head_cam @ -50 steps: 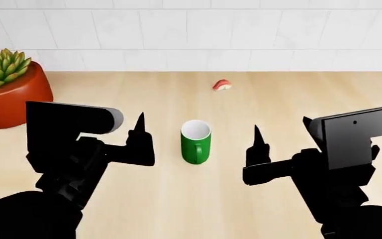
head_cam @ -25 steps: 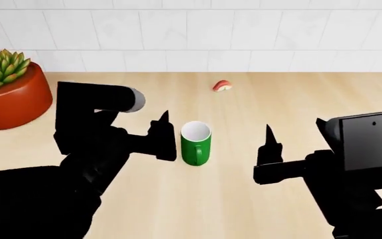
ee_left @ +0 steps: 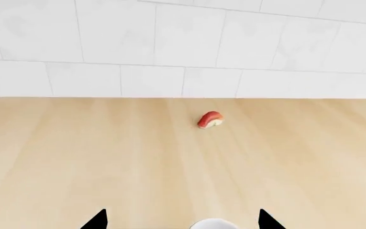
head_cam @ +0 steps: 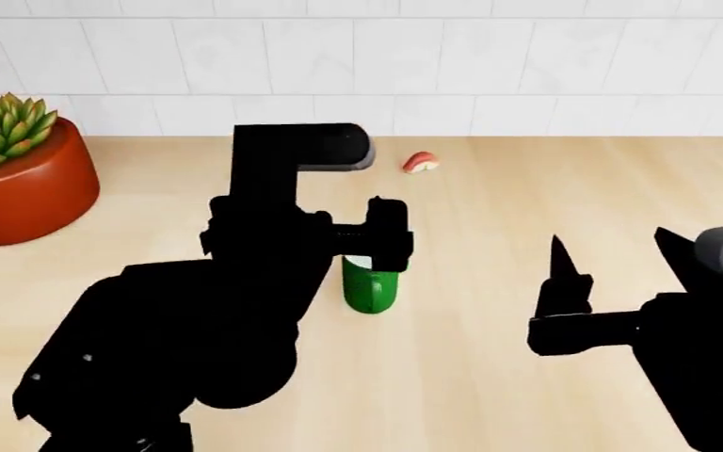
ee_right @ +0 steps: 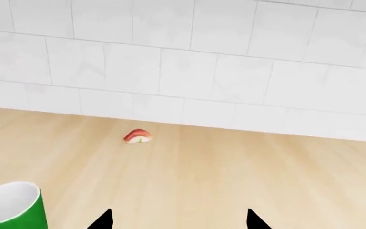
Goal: A wet mug is on the counter and needs to be dried. Pick it up and place it upside down in the open cabinet.
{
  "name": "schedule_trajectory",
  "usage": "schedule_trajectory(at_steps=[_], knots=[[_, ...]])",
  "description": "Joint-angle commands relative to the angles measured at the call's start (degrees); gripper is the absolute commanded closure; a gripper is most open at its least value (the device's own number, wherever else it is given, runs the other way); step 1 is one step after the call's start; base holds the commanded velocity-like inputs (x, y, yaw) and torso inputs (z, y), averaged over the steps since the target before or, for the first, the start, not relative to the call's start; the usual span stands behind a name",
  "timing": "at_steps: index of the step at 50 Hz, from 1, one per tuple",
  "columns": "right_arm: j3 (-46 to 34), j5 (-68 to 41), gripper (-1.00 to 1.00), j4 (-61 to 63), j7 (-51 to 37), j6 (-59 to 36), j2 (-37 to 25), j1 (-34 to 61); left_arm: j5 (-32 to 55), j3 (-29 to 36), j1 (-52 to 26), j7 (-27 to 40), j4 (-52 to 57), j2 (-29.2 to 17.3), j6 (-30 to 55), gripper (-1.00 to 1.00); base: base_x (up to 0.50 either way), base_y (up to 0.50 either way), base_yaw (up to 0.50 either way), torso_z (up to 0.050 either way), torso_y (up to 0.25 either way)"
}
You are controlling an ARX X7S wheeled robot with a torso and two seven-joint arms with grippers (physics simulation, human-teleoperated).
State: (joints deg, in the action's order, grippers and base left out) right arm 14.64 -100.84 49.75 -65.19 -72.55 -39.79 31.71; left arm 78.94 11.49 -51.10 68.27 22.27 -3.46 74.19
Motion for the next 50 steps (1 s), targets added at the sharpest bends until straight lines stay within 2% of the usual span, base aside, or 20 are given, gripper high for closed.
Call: schedule_trajectory(at_steps=[1,13,30,42,50], knots=[[-1.91,-9.78,-1.0,-3.16,-1.32,2.06,-6.72,3.37,-6.38,6.52,-0.49,-1.15,-4.79,1.52,-5.08,-1.0,0.0,0.0,0.0,0.0,0.0],[-7.46,-14.26,-1.0,-8.92,-1.18,1.79,-11.91,11.01,-4.91,9.51,0.85,2.55,-4.63,1.91,-6.6,-1.0,0.0,0.0,0.0,0.0,0.0],[-7.96,-13.89,-1.0,-9.4,-1.09,2.01,-13.12,11.06,-0.01,13.39,3.31,6.68,-3.98,1.1,-8.05,-1.0,0.0,0.0,0.0,0.0,0.0],[-8.22,-13.5,-1.0,-9.32,-0.96,2.28,-13.43,10.69,0.04,15.56,5.78,6.62,-4.29,0.34,-10.14,-1.0,0.0,0.0,0.0,0.0,0.0],[-8.48,-13.24,-1.0,-9.25,-0.93,2.51,-13.54,10.55,-2.53,17.91,7.39,4.32,-5.28,-0.43,-11.96,-1.0,0.0,0.0,0.0,0.0,0.0]])
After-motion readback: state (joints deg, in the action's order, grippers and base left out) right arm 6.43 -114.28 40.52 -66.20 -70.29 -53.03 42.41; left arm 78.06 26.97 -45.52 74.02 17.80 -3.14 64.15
